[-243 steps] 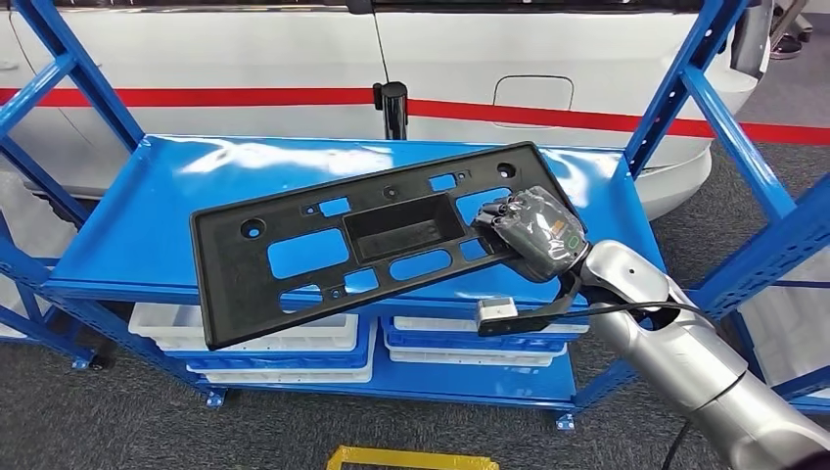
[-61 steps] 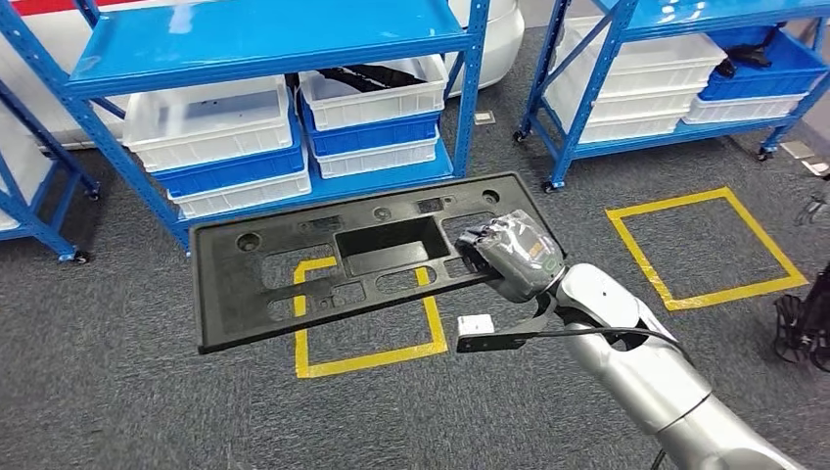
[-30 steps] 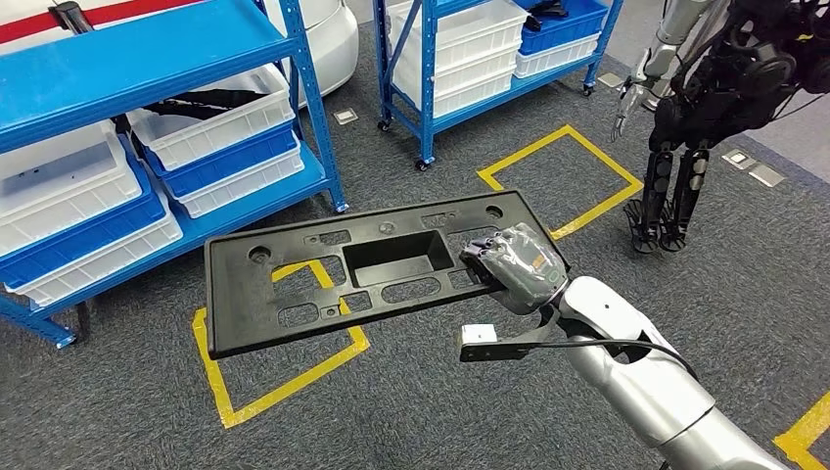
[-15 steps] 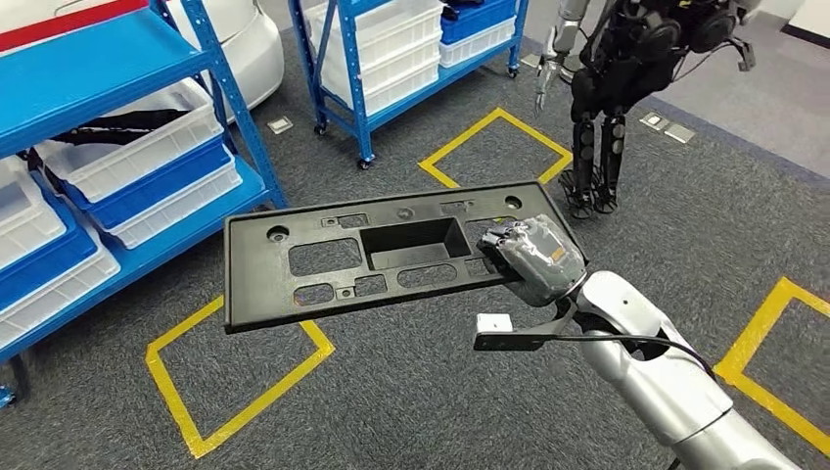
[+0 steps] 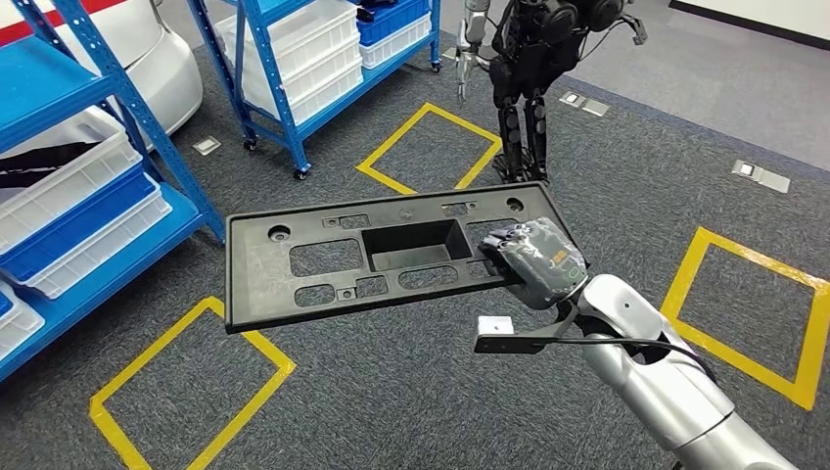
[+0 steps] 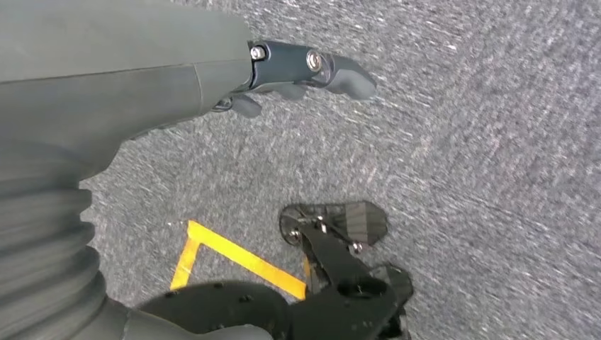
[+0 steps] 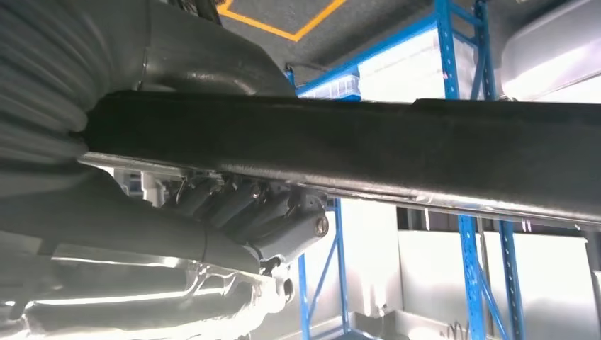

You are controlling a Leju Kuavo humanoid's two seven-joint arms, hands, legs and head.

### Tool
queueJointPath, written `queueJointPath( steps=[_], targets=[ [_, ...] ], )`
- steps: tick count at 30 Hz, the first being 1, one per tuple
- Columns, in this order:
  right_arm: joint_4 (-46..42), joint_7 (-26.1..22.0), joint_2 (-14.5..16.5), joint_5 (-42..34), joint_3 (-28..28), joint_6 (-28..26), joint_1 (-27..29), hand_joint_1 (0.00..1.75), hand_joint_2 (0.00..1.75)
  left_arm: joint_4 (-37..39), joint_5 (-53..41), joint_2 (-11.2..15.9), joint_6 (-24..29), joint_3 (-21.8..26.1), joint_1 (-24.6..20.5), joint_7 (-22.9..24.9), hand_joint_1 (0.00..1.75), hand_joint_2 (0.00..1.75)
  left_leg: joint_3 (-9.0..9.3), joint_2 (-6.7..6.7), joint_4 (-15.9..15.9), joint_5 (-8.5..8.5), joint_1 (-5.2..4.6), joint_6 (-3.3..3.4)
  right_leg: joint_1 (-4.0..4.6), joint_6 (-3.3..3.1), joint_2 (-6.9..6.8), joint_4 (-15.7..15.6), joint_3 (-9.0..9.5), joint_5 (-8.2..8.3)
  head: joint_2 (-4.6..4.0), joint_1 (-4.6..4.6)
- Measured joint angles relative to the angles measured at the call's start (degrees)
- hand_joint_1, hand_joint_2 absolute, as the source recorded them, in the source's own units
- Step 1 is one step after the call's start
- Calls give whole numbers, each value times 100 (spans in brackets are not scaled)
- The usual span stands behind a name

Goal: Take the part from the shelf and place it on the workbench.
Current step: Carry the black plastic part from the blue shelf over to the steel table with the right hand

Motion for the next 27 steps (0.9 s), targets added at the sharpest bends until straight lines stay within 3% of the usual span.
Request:
queueJointPath(
  steps=[1,3,5,7,8,9,10,12,14,16,18,20,22,23,24,25,27],
  targets=[
    [-7,-5,-13,-1,-7,0,16,166,175,-1,7,1,3,6,-4,2,0,175,28,74,-66,38,7,0,13,27,-14,-1,-24,17,0,0],
    [-13,-19,-51,-3,-27,3,10,166,175,-1,22,-13,12,18,-7,-3,0,175,85,229,-223,129,16,16,60,12,-291,197,-168,-86,0,16],
    [-12,-24,-67,-5,-40,9,-10,166,175,-1,28,-25,19,28,4,-7,0,175,88,401,-288,174,-2,23,68,-57,-639,895,-513,-417,0,25],
    [-10,-22,-65,-1,-42,10,15,166,175,-1,30,-26,19,43,17,-7,0,175,52,588,-280,181,-23,16,38,-30,-723,1555,-790,-668,0,25],
    [-9,-23,-67,4,-41,10,38,166,175,-1,30,-26,19,48,19,-7,0,175,39,670,-275,184,-29,8,21,15,-735,1598,-775,-674,0,24],
    [-9,-27,-68,11,-40,9,57,166,175,-1,30,-27,18,51,18,-7,0,175,32,747,-267,184,-32,-1,5,72,-761,1402,-633,-601,0,26],
    [-9,-29,-69,18,-40,7,67,166,175,-1,30,-29,17,52,16,-5,0,175,28,817,-253,177,-32,-16,-13,129,-828,1011,-385,-478,0,27],
    [-12,-32,-59,26,-39,5,63,166,175,-3,32,-22,17,57,9,5,0,175,11,937,-200,142,-57,-77,-10,160,-1054,269,63,-322,0,26],
    [-13,-30,-41,35,-37,5,53,166,175,-5,42,-10,22,76,1,28,0,175,0,1034,-148,104,-91,-147,6,89,-1128,15,202,-295,0,14],
    [-11,-28,-32,43,-35,6,46,166,175,-5,61,-7,35,109,-3,49,0,175,-2,1110,-116,80,-74,-192,-6,18,-988,17,181,-261,0,3],
    [-8,-28,-19,43,-33,7,24,166,175,-5,73,-8,62,137,-5,56,0,175,-76,931,81,-82,-18,-246,-28,-39,-867,11,166,-228,0,1],
    [-5,-28,11,41,-26,8,-6,166,175,-4,73,-13,82,152,3,53,0,175,-347,620,726,-483,14,-291,-31,-89,-755,8,148,-199,0,0],
    [5,-24,42,40,-12,8,-17,166,175,-3,63,-18,83,157,17,45,0,175,-707,514,1515,-830,15,-292,-5,-119,-628,11,126,-180,0,1],
    [11,-20,52,39,-3,6,-14,166,175,-3,49,-17,76,157,22,39,0,175,-795,507,1693,-850,15,-276,8,-128,-554,12,120,-173,0,1],
    [16,-16,60,38,4,3,-9,166,175,-3,33,-14,65,157,23,35,0,175,-763,493,1624,-745,15,-249,19,-131,-477,13,122,-169,0,1],
    [18,-10,65,37,10,0,-6,166,175,-3,18,-10,49,157,23,32,0,175,-622,456,1333,-547,14,-216,26,-131,-399,13,130,-163,0,1],
    [20,5,75,37,12,-11,-4,166,175,-2,-5,8,23,157,20,31,0,175,-207,166,478,-143,21,-137,32,-109,-259,14,135,-149,0,7]
  ],
)
